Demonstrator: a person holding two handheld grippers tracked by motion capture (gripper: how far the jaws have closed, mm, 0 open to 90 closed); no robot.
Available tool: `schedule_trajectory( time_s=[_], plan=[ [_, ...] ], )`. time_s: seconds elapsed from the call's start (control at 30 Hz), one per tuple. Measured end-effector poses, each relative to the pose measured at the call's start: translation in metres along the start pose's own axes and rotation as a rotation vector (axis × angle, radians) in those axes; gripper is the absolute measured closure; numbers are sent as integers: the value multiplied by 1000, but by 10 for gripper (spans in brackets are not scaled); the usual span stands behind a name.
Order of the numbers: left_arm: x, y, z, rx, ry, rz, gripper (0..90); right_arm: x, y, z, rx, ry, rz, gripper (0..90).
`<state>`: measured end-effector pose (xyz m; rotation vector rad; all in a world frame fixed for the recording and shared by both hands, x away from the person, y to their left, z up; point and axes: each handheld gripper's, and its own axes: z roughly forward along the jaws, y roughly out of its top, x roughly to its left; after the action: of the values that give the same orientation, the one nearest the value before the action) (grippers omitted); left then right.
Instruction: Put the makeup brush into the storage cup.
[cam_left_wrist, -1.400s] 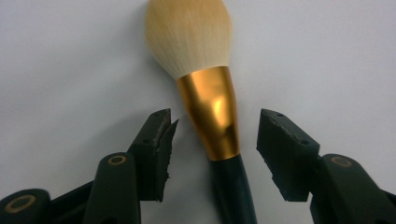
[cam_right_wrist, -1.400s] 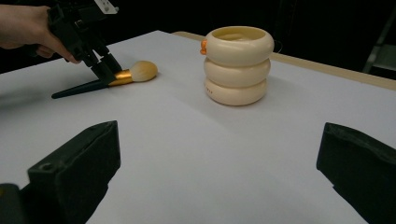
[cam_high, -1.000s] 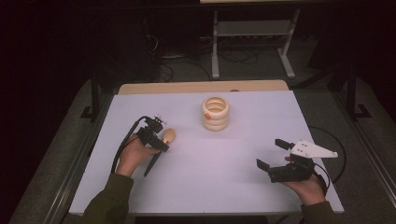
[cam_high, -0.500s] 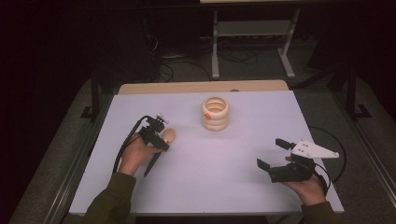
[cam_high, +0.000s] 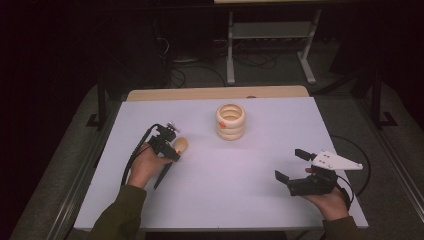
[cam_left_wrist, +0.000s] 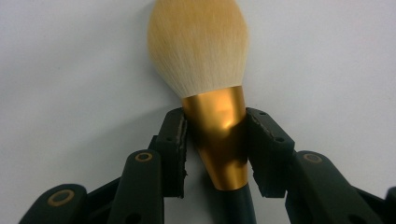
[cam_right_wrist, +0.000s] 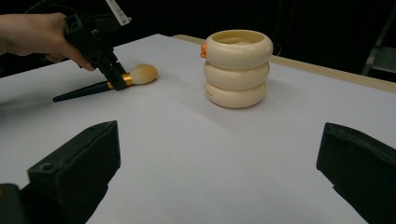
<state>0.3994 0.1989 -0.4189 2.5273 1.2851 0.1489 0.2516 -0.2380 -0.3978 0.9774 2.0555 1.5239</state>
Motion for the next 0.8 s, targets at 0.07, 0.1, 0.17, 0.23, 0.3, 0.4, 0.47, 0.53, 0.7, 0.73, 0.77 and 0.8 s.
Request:
schedule_trajectory(
  time_s=[0.07,0.1,0.17,0.23,0.3,0.4,0.47,0.53,0.7,0.73,0.77,0.8],
  plan=[
    [2,0,0,-4,-9,-10,612,0,1,-1,-7,-1,2,0],
    [3,-1,0,-9,-14,-17,612,0,1,-1,-7,-1,2,0],
    [2,-1,0,-8,-6,-12,616,0,0,0,-9,2,5,0],
    [2,-1,0,-7,-9,-12,617,0,-1,0,1,3,4,0],
    [3,-1,0,-10,-13,-20,620,0,0,0,2,1,5,0],
    [-1,-1,0,-6,7,-4,625,2,0,-1,-4,2,-3,0],
    [2,-2,-1,-7,-10,-13,627,1,1,-1,-6,-3,-2,0],
    [3,-2,-1,-4,-14,-12,627,2,2,-3,-13,-5,15,0],
    [2,-3,-3,-5,-22,-14,629,3,2,-6,-13,-8,0,0],
    [4,-4,-4,0,-33,-17,629,3,3,-6,-18,-11,-1,0],
    [4,-4,-4,0,-33,-17,630,2,4,-7,-24,-11,4,0],
    [5,-5,-4,-9,-40,-23,630,3,4,-7,-28,-12,10,0]
  ],
)
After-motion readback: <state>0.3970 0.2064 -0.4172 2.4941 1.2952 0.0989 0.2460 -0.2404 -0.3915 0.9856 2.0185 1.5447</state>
